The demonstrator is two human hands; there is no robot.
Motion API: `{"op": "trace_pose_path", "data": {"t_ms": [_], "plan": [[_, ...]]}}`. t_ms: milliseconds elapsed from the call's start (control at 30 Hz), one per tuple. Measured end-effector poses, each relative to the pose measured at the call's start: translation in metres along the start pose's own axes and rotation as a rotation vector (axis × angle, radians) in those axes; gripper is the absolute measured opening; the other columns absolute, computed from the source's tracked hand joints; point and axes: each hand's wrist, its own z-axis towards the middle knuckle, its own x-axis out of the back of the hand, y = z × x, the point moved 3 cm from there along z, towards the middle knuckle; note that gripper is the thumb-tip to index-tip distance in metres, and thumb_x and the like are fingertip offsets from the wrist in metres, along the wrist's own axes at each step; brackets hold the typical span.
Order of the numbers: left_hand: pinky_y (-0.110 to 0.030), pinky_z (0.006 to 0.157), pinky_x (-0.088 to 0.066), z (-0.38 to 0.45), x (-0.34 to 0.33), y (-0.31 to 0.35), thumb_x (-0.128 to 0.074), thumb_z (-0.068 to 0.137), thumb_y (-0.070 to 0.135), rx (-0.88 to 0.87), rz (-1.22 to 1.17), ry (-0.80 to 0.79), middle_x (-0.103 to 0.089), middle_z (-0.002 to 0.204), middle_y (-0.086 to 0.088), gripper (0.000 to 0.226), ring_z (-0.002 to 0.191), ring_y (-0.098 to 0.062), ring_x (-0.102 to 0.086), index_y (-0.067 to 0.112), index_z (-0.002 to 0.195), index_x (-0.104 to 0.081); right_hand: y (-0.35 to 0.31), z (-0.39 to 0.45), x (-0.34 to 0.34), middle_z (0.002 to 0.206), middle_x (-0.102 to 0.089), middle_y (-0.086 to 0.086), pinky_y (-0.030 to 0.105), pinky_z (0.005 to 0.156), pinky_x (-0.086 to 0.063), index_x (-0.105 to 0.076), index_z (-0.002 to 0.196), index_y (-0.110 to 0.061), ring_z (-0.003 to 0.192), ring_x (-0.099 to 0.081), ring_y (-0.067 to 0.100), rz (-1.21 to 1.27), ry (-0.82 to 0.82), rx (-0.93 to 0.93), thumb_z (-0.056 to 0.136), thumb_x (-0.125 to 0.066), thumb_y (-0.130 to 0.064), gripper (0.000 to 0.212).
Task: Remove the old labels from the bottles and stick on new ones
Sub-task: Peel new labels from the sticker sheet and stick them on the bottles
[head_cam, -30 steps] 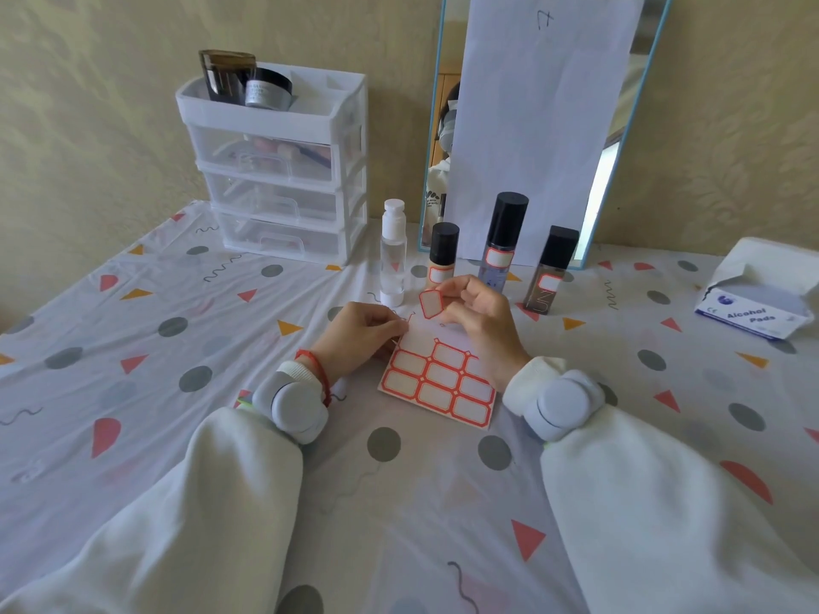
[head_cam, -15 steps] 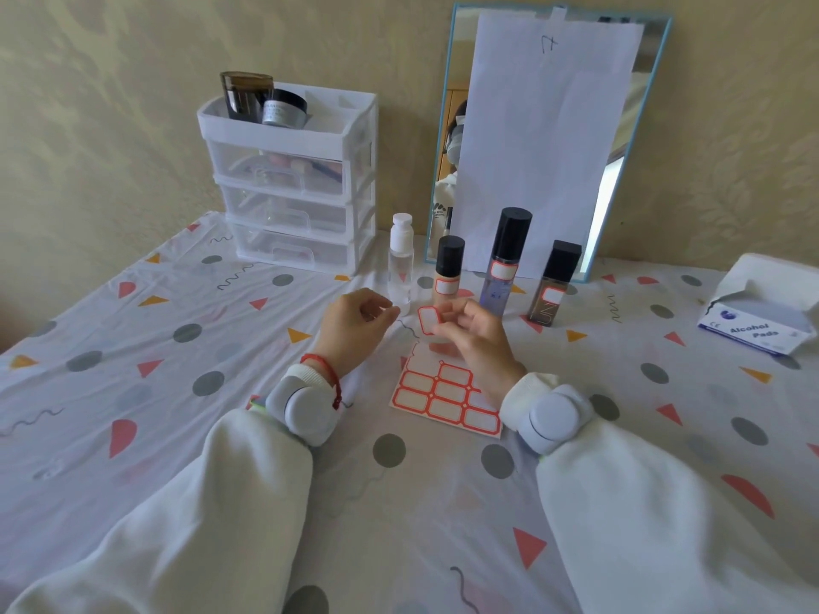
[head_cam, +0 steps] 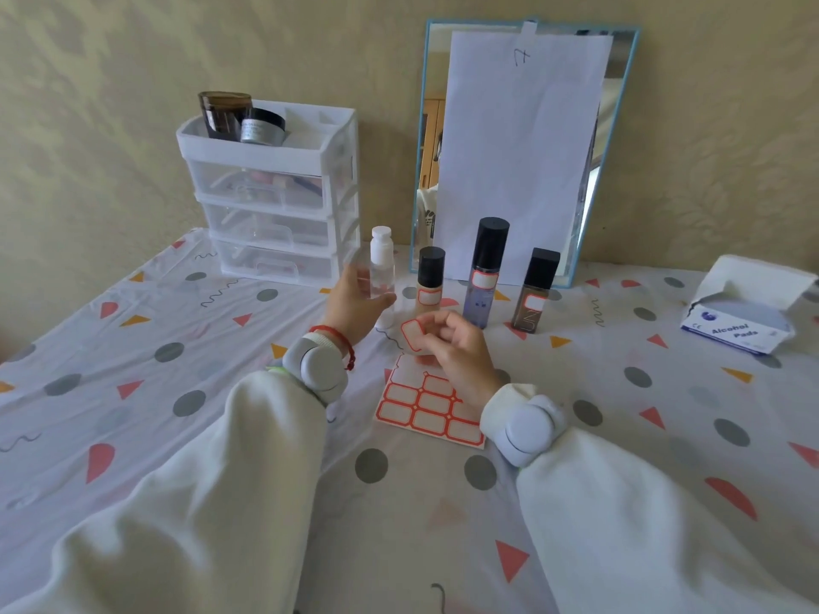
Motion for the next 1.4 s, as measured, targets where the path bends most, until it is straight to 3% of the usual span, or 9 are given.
{"op": "trace_pose_path", "data": {"t_ms": [133, 333, 467, 633, 900, 1033, 1133, 1233, 1400], "plan": [[-0.041, 0.089, -0.051, 0.002, -0.001, -0.004, -0.070, 0.084, 0.012, 0.005, -0.031, 0.002, -0.061, 0.106, -0.008, 0.032, 0.098, -0.026, -0.060, 0.013, 0.104, -0.046, 0.001, 0.001, 0.001, 0.099, -0.069, 0.004, 0.019, 0.069, -0.055, -0.061, 0.099, -0.018, 0.088, -0.068, 0.015, 0.025, 0.006, 0.001, 0.089, -0.066, -0.020, 0.012], [-0.030, 0.081, -0.052, -0.008, 0.003, -0.001, -0.069, 0.086, 0.019, -0.085, -0.113, -0.004, -0.064, 0.092, 0.001, 0.029, 0.090, -0.019, -0.063, 0.010, 0.107, -0.051, -0.004, 0.000, 0.005, 0.096, -0.068, -0.003, 0.013, 0.062, -0.051, -0.060, 0.096, -0.022, 0.085, -0.067, 0.009, 0.025, 0.032, 0.019, 0.091, -0.062, -0.013, 0.010], [-0.040, 0.084, -0.055, -0.022, -0.002, -0.001, -0.062, 0.091, 0.027, -0.024, -0.307, -0.065, -0.067, 0.104, -0.012, 0.037, 0.096, -0.025, -0.067, 0.003, 0.118, -0.054, -0.008, 0.002, 0.013, 0.094, -0.069, -0.006, 0.013, 0.062, -0.051, -0.062, 0.098, -0.017, 0.081, -0.068, 0.007, 0.083, 0.103, 0.026, 0.090, -0.062, -0.012, 0.009], [-0.043, 0.077, -0.056, -0.035, -0.010, 0.001, -0.054, 0.096, 0.021, 0.054, -0.470, -0.204, -0.063, 0.098, -0.012, 0.035, 0.085, -0.032, -0.069, 0.000, 0.122, -0.046, -0.009, 0.002, 0.015, 0.094, -0.071, -0.005, 0.013, 0.061, -0.051, -0.062, 0.100, -0.017, 0.082, -0.069, 0.006, 0.093, 0.153, 0.031, 0.090, -0.065, -0.018, 0.011], [-0.031, 0.053, -0.048, -0.045, -0.016, 0.004, -0.049, 0.093, 0.008, 0.073, -0.540, -0.361, -0.061, 0.077, -0.010, 0.014, 0.059, -0.022, -0.055, 0.011, 0.105, -0.043, -0.023, 0.002, 0.017, 0.080, -0.073, -0.011, 0.016, 0.063, -0.053, -0.064, 0.093, -0.019, 0.078, -0.069, 0.007, 0.152, 0.151, 0.089, 0.087, -0.068, -0.019, 0.007], [-0.027, 0.048, -0.046, -0.049, -0.020, 0.003, -0.050, 0.085, 0.016, 0.050, -0.537, -0.413, -0.055, 0.076, -0.009, 0.026, 0.055, -0.018, -0.053, 0.011, 0.111, -0.052, -0.030, 0.002, 0.015, 0.082, -0.072, -0.006, 0.019, 0.064, -0.054, -0.067, 0.095, -0.019, 0.077, -0.068, 0.008, 0.139, 0.159, 0.143, 0.087, -0.067, -0.018, 0.007], [-0.026, 0.048, -0.046, -0.050, -0.022, 0.003, -0.052, 0.086, 0.039, 0.077, -0.573, -0.436, -0.055, 0.079, -0.010, 0.046, 0.054, -0.019, -0.053, 0.003, 0.114, -0.050, -0.032, -0.001, 0.010, 0.084, -0.072, 0.001, 0.021, 0.067, -0.056, -0.068, 0.097, -0.017, 0.077, -0.068, 0.013, 0.126, 0.129, 0.169, 0.088, -0.068, -0.015, 0.009], [-0.027, 0.048, -0.046, -0.050, -0.024, 0.003, -0.049, 0.088, 0.058, 0.098, -0.539, -0.435, -0.054, 0.084, -0.013, 0.067, 0.053, -0.018, -0.052, 0.000, 0.123, -0.048, -0.033, -0.003, 0.006, 0.084, -0.073, -0.006, 0.021, 0.067, -0.056, -0.066, 0.099, -0.021, 0.078, -0.070, 0.009, 0.104, 0.106, 0.189, 0.089, -0.066, -0.013, 0.013], [-0.030, 0.050, -0.047, -0.053, -0.025, 0.005, -0.043, 0.094, 0.057, 0.061, -0.507, -0.445, -0.052, 0.086, -0.014, 0.054, 0.056, -0.018, -0.052, 0.012, 0.124, -0.049, -0.032, -0.003, 0.003, 0.095, -0.073, 0.002, 0.028, 0.076, -0.058, -0.045, 0.118, -0.028, 0.087, -0.071, 0.015, 0.108, 0.094, 0.154, 0.087, -0.068, -0.015, 0.041]]}}
